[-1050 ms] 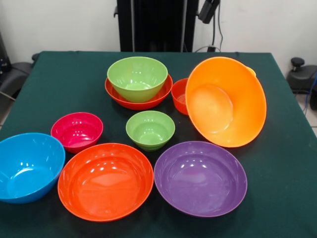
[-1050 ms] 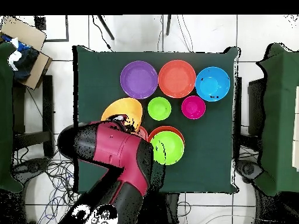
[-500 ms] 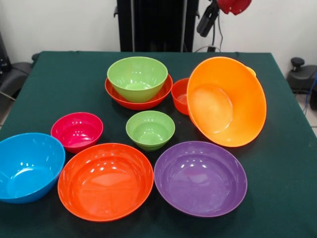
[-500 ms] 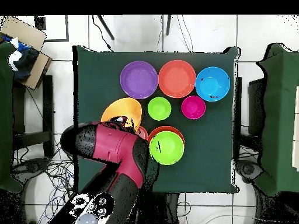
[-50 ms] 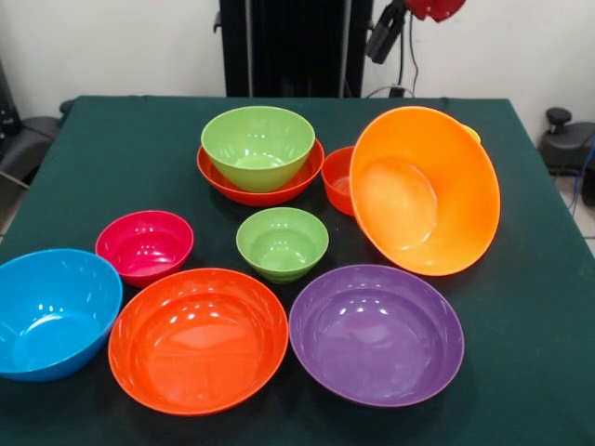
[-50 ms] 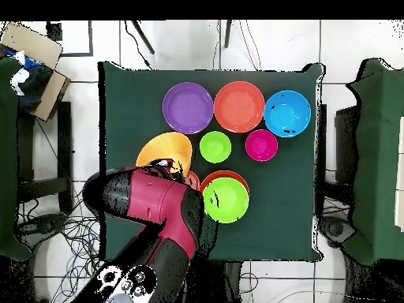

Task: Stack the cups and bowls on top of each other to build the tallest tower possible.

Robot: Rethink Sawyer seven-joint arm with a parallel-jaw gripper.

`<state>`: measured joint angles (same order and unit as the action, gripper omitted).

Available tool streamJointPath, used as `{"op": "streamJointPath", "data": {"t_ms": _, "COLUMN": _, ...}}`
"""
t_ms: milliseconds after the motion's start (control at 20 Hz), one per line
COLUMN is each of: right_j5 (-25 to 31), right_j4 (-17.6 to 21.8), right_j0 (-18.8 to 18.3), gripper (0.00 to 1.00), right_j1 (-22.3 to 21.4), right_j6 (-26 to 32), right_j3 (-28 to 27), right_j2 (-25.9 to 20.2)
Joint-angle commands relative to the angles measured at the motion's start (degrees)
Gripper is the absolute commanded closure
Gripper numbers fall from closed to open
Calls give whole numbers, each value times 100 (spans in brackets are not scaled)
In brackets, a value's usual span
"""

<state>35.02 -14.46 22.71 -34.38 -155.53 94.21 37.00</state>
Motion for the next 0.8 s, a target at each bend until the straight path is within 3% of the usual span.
{"op": "streamJointPath", "data": {"t_ms": 50, "right_j5": -1187, "right_j4": 685, "right_j0": -618, "gripper": 100, "right_j1": -358, "right_j6": 742, "right_j3": 973, "right_j2": -1166}}
{"op": "streamJointPath", "data": {"t_ms": 250, "right_j5": -1544, "right_j4": 801, "right_j0": -700, "gripper": 100, "right_j1": -244, "right_j6": 417, "right_j3": 1007, "right_j2": -1301}}
{"op": "streamJointPath", "data": {"t_ms": 450, "right_j5": -1960, "right_j4": 954, "right_j0": -498, "gripper": 100, "right_j1": 12, "right_j6": 1, "right_j3": 913, "right_j2": -1033}}
{"op": "streamJointPath", "data": {"t_ms": 800, "right_j5": -2236, "right_j4": 1077, "right_j0": -523, "gripper": 100, "right_j1": 105, "right_j6": -99, "right_j3": 914, "right_j2": -896}}
